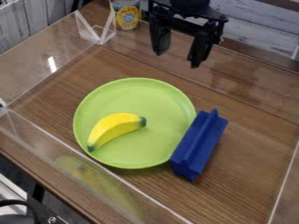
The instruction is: Put the blue object in the green plate
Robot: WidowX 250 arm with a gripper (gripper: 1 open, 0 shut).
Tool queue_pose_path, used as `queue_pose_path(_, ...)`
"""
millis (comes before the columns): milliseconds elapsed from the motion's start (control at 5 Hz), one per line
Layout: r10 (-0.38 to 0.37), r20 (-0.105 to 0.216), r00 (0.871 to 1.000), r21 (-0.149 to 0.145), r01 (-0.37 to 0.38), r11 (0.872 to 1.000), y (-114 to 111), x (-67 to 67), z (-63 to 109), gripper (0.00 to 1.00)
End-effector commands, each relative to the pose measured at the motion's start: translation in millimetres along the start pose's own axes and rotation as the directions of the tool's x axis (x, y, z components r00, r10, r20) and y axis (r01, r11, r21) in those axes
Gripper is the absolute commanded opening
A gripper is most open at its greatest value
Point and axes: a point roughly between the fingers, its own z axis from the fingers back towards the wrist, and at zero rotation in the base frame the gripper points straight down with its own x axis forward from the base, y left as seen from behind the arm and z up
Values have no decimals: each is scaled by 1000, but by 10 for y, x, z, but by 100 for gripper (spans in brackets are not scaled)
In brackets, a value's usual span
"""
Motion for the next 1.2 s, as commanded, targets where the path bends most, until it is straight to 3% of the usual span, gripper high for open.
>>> queue_pose_path(0, 8, -15, 1000, -3, -8, 1000, -51, -58, -72, 100)
queue_pose_path(400, 51, 28, 998, -25, -50, 998, -400, -365, -226, 100)
queue_pose_path(600, 53, 53, 997, -31, -52, 998, -554, -442, -281, 100)
queue_pose_path(1000, 50, 67, 997, -44, -47, 998, -689, -532, -372, 100)
